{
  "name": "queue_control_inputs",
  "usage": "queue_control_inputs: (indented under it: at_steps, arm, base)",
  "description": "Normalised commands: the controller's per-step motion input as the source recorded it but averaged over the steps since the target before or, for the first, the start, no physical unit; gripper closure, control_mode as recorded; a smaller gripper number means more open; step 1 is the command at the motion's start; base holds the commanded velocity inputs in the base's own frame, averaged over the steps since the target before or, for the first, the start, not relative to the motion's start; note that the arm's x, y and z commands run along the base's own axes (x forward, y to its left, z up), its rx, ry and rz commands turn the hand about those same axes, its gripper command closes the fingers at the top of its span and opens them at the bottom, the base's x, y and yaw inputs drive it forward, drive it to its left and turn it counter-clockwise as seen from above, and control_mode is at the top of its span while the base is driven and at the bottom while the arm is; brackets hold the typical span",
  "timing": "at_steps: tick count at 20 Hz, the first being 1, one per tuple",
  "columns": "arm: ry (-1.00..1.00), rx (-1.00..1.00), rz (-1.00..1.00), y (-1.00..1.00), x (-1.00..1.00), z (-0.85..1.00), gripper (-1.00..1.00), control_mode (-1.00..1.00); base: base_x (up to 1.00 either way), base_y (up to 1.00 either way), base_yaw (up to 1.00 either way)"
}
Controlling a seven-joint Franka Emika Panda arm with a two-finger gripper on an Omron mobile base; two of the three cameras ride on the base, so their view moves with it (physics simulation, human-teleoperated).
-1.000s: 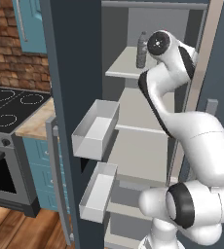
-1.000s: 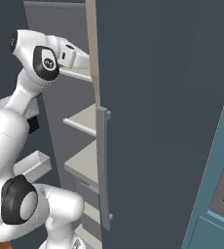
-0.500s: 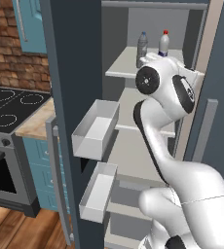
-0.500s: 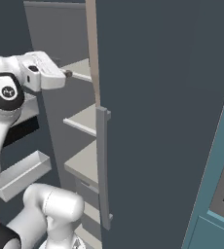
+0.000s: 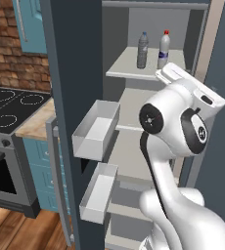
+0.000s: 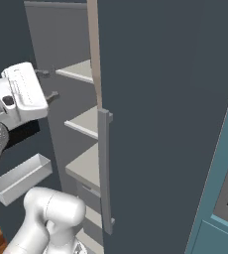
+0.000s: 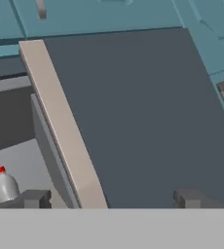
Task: Take the bottled waters from the counter and place them in the freezer to freeze. Close the freezer door after placing the bottles.
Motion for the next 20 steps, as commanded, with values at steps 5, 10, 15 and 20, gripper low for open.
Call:
queue_control_inputs:
  at_steps: [5,10,15,20]
  arm:
    - [-0.01,0.0,0.0,-0.01,-0.05,0.0,-1.0,-1.0]
    - [0.0,0.0,-0.01,0.07,-0.22,0.0,-1.0,1.0]
    - [0.0,0.0,0.0,0.0,0.0,0.0,-1.0,1.0]
    - [0.0,0.0,0.0,0.0,0.0,0.0,-1.0,1.0]
  base:
    - [0.0,0.0,0.0]
    - [-0.54,0.25,-0.06]
    - [-0.64,0.51,-0.26]
    - [-0.33,0.54,-0.31]
